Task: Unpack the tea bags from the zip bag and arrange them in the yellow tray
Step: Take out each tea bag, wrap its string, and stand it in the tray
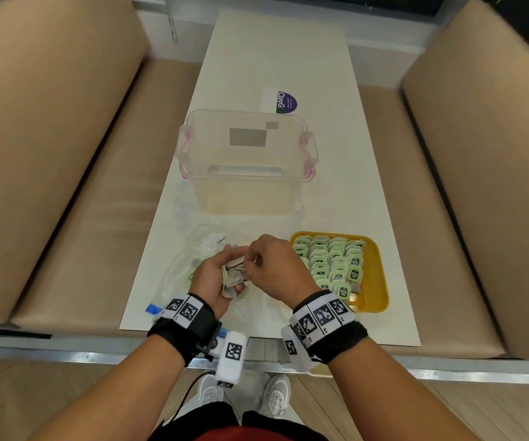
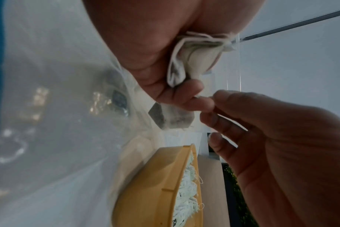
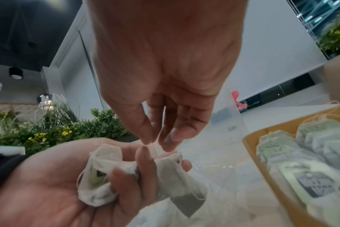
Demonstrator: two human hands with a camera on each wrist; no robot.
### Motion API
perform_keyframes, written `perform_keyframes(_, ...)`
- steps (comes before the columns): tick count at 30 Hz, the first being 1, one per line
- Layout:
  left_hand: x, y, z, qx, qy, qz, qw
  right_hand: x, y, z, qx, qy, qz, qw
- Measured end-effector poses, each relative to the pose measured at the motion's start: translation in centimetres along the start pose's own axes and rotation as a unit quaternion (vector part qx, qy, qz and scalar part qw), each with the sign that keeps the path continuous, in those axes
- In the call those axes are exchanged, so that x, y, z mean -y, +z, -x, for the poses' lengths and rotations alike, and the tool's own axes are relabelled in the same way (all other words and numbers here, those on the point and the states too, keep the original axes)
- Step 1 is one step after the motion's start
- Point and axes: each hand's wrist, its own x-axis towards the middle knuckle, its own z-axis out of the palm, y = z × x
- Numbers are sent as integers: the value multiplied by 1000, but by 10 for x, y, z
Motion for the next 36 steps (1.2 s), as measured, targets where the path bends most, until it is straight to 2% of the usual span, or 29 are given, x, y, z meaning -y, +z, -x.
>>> perform_keyframes(5, 0, 3, 1, 4, -3, 0, 1000, 1, 1, -1, 15, 49, -23, 998)
perform_keyframes(9, 1, 4, 2, 3, 3, -2, 1000, 1, -1, -4, 23, 58, -53, 997)
perform_keyframes(17, 0, -2, -4, 14, -12, 32, 999, -18, 5, -3, 27, -6, -60, 998)
perform_keyframes(20, -1, -4, -7, 1, -29, 73, 997, -24, 8, 1, 24, -11, -115, 993)
perform_keyframes(23, -3, -8, -9, 1, -41, 117, 992, -28, 15, 5, 25, -3, -100, 995)
perform_keyframes(28, -4, -11, -8, 29, -58, 166, 984, -27, 30, -2, -45, -4, -60, 997)
perform_keyframes(30, -5, -12, -8, 35, -57, 170, 983, -27, 32, -4, -65, -13, -57, 996)
perform_keyframes(36, -7, -15, -8, 20, -44, 115, 992, -24, 25, -3, -51, -15, -88, 995)
